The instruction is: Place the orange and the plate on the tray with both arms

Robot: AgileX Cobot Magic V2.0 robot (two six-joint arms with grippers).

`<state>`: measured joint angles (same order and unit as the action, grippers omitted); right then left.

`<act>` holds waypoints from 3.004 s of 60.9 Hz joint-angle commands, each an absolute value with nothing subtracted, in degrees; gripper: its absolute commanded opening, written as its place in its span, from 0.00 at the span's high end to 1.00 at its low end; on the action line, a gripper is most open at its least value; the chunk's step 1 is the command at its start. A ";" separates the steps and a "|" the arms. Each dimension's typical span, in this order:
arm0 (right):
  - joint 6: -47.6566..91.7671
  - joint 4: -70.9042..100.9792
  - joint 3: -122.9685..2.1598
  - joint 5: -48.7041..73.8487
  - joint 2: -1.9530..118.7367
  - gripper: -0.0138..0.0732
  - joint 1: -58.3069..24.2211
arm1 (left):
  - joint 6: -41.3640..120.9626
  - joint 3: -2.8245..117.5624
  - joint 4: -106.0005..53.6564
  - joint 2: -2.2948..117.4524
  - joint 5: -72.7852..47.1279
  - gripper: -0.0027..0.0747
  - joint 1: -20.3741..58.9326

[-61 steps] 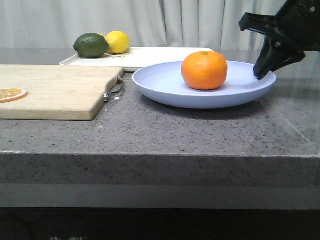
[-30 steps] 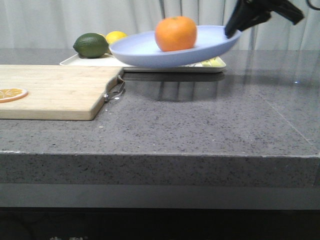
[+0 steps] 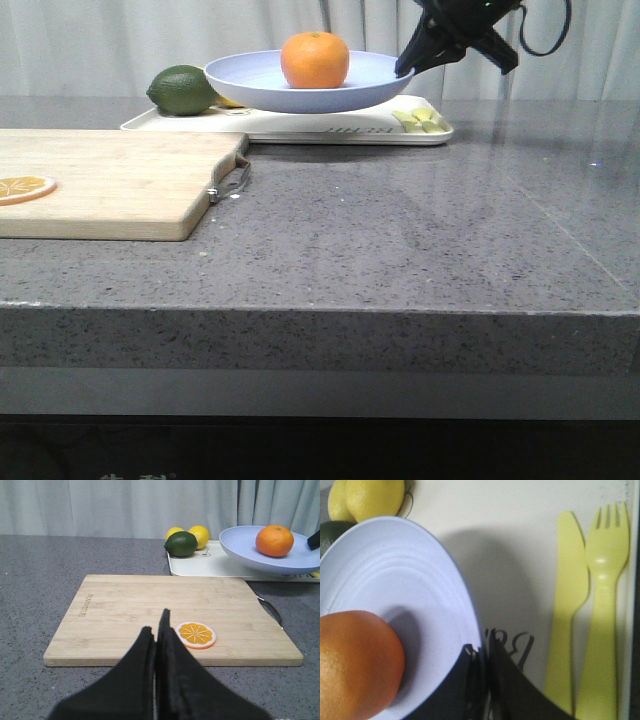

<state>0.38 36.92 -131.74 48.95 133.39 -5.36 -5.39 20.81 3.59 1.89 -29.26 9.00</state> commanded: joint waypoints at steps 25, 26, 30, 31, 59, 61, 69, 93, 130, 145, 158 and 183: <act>-4.13 41.05 -143.10 37.34 138.17 0.91 -5.42 | -5.93 22.22 3.23 2.68 -24.47 0.99 8.86; -4.13 41.05 -143.10 37.19 138.29 0.91 -5.42 | -5.93 22.22 3.23 2.68 -24.47 0.99 8.86; -4.13 41.05 -143.10 36.41 138.48 0.91 -5.49 | -5.93 22.22 3.23 2.68 -24.47 0.99 8.86; -4.13 41.05 -143.10 36.21 138.48 0.91 -5.49 | -5.93 22.22 3.23 2.68 -24.47 0.99 8.86; -3.37 40.95 -143.10 32.69 138.70 0.91 -7.42 | -5.93 22.22 3.23 2.68 -24.47 0.99 8.86; -3.11 40.89 -143.10 32.69 138.88 0.91 -7.48 | -5.93 22.22 3.23 2.68 -24.47 0.99 8.86; -3.02 40.89 -143.10 33.19 139.57 0.91 -7.54 | -5.93 22.22 3.23 2.68 -24.47 0.99 8.86; -3.02 40.65 -143.10 33.70 139.92 0.79 -7.54 | -5.93 22.22 3.23 2.68 -24.47 0.99 8.86; -2.98 36.43 -143.15 41.71 132.27 0.47 -4.66 | -5.93 22.22 3.23 2.68 -24.47 0.99 8.86; -2.98 25.37 -143.15 53.42 126.54 0.83 -3.57 | -5.93 22.22 3.23 2.68 -24.47 0.99 8.86; -2.98 24.16 -143.15 61.63 124.10 0.92 -2.96 | -5.93 22.22 3.23 2.68 -24.47 0.99 8.86; -2.98 14.84 -143.67 74.36 118.75 0.92 -2.69 | -5.93 22.22 3.23 2.68 -24.47 0.99 8.86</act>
